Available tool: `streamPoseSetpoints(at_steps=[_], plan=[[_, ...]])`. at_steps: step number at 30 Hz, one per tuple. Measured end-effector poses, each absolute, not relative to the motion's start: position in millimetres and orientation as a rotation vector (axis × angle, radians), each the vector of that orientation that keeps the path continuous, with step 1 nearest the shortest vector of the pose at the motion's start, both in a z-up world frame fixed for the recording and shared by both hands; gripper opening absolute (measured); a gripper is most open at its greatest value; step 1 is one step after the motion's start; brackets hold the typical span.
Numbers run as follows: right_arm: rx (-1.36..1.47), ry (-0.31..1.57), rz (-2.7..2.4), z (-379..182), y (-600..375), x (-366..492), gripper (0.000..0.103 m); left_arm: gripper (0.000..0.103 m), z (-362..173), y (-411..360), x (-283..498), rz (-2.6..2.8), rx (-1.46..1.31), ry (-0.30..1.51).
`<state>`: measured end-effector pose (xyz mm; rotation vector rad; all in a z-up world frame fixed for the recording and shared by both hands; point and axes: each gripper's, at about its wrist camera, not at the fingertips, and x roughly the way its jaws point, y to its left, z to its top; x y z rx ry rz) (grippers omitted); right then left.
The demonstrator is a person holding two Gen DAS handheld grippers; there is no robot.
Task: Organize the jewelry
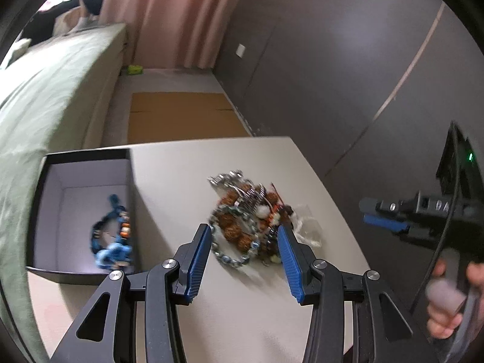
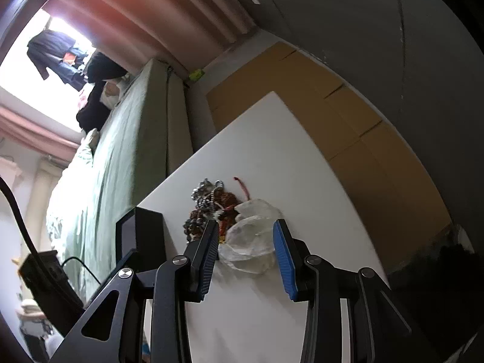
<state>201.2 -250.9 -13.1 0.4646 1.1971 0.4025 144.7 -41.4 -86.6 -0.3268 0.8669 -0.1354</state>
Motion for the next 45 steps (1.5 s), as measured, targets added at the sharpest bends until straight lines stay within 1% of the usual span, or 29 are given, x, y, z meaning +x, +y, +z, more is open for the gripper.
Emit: streamPoseSetpoints(at_steps=[6, 11, 13, 14, 15, 16, 19, 27, 41, 42, 43, 44, 45], plan=[[0.463, 1.200, 0.385, -13.2, -262.0, 201.7, 0.038, 0.043, -104.0, -68.9, 150.7, -0.153, -0.200, 0.907], [0.454, 1.218, 0.381, -17.5, -266.2, 204.0, 0.038, 0.042, -123.7, -80.8, 157.2, -0.148, -0.146, 0.961], [0.451, 1.224, 0.384, -18.8, -266.7, 203.8, 0.038, 0.030, -132.4, -83.4, 161.0, -0.135, -0.126, 0.986], [0.450, 1.227, 0.385, -19.3, -266.1, 204.0, 0.038, 0.028, -134.9, -84.6, 162.4, -0.129, -0.117, 0.986], [0.448, 1.232, 0.387, -20.1, -265.4, 203.6, 0.038, 0.023, -134.5, -84.7, 161.9, -0.123, -0.107, 0.975], [0.443, 1.239, 0.390, -21.6, -264.4, 203.8, 0.038, 0.014, -135.3, -83.9, 162.4, -0.122, -0.104, 0.981], [0.418, 1.260, 0.395, -26.5, -259.6, 204.0, 0.040, 0.009, -132.7, -78.5, 161.1, -0.124, -0.129, 0.968], [0.360, 1.311, 0.408, -42.1, -238.5, 206.8, 0.041, 0.009, -109.5, -61.4, 156.3, -0.121, -0.199, 0.902], [0.273, 1.378, 0.392, -69.9, -200.7, 210.8, 0.041, 0.009, -70.4, -7.1, 136.9, -0.101, -0.366, 0.799], [0.257, 1.368, 0.395, -68.2, -197.9, 210.1, 0.040, 0.009, -67.2, -4.1, 135.7, -0.101, -0.370, 0.790], [0.244, 1.362, 0.401, -66.7, -195.4, 209.2, 0.035, 0.009, -64.7, -2.0, 133.6, -0.101, -0.373, 0.784], [0.236, 1.361, 0.411, -66.0, -192.9, 208.1, 0.017, 0.009, -62.8, -0.1, 132.0, -0.101, -0.376, 0.778], [0.228, 1.363, 0.420, -65.2, -191.0, 206.8, 0.006, 0.009, -60.8, 2.9, 130.6, -0.099, -0.381, 0.771]])
